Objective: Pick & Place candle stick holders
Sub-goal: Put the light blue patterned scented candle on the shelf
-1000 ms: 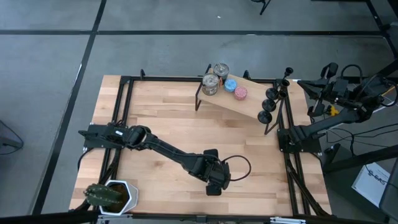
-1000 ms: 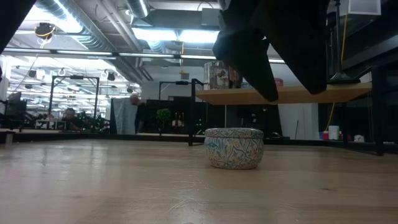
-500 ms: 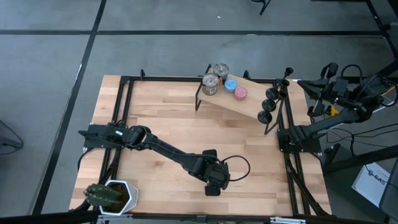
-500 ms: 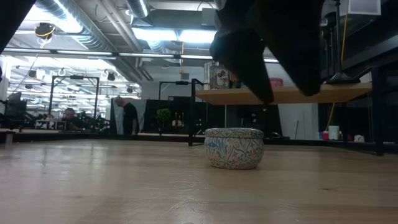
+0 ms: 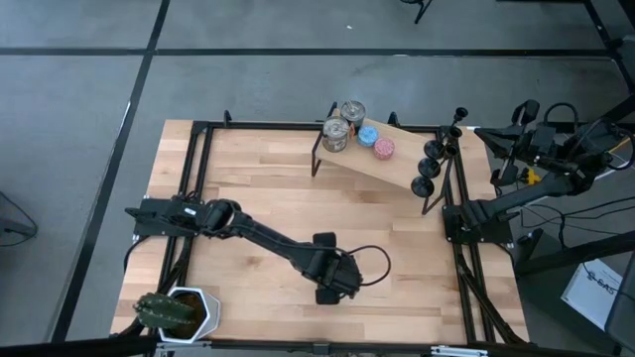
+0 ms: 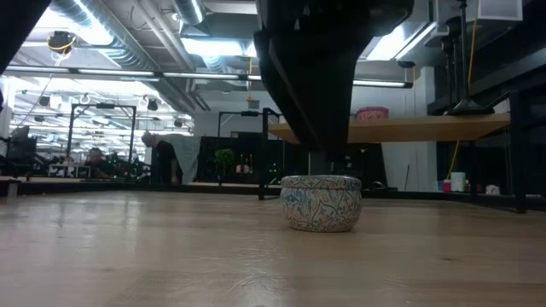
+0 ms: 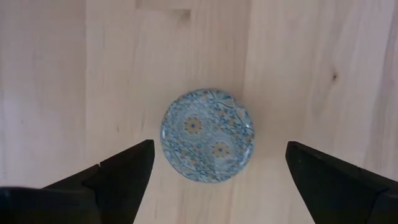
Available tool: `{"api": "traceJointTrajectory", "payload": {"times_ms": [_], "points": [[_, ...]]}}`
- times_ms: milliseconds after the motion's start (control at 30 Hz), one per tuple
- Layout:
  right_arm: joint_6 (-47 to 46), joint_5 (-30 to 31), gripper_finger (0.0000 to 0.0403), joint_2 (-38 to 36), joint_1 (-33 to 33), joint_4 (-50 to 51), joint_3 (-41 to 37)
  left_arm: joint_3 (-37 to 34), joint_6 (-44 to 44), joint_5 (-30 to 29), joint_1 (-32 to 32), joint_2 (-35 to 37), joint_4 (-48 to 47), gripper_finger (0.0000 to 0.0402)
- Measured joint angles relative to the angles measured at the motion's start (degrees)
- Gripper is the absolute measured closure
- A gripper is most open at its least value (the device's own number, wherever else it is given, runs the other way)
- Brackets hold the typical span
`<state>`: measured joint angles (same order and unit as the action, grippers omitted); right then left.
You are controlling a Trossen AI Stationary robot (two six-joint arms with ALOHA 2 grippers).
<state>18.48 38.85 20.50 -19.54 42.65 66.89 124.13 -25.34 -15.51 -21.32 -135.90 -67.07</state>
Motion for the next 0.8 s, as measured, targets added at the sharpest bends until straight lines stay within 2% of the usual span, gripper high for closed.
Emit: {"api": "traceJointTrajectory", "payload": {"times_ms": [500, 800], "points": [[0.0, 0.0, 0.0398, 0.0, 0.0, 0.0, 0.0, 0.0, 1.1, 3.6, 2.8, -0.8, 0.3, 0.0041], [0.0, 0.0, 0.0398, 0.0, 0.0, 0.0, 0.0, 0.0, 1.9, 5.7, 3.4, -3.8, 0.4, 0.0041]]}}
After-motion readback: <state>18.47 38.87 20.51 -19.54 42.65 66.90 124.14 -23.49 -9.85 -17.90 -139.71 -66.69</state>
